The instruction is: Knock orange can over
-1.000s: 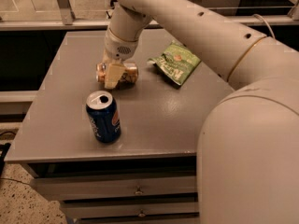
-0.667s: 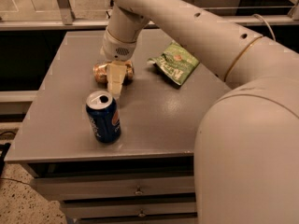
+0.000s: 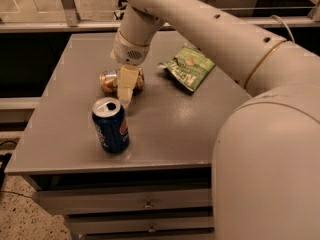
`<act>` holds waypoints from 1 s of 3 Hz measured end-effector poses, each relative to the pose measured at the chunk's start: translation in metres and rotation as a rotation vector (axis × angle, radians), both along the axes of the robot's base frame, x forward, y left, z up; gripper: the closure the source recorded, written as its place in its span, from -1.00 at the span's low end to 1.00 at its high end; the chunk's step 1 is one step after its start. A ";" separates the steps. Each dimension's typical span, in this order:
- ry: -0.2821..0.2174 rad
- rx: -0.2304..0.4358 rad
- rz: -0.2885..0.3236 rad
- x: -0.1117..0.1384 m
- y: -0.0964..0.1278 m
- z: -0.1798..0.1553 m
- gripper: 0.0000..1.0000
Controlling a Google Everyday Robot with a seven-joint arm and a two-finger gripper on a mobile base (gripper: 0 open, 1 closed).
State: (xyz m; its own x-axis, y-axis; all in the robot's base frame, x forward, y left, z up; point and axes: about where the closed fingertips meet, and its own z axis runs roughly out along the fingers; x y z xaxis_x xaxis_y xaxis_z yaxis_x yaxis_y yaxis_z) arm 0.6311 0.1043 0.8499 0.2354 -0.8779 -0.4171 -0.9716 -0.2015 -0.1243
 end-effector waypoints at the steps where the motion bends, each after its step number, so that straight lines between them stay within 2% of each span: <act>1: 0.009 0.091 -0.077 0.007 -0.018 0.009 -1.00; 2: -0.010 0.284 -0.225 0.017 -0.063 0.038 -1.00; 3: -0.039 0.389 -0.317 0.021 -0.099 0.056 -1.00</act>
Offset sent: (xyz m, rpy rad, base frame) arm 0.0310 -0.1072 0.0638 0.4210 -0.0271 -0.3485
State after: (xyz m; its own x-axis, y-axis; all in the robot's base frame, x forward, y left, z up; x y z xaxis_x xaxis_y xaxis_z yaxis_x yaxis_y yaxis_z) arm 0.6523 0.0050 0.9059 0.0039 -0.6900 -0.7238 -0.9706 0.1716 -0.1687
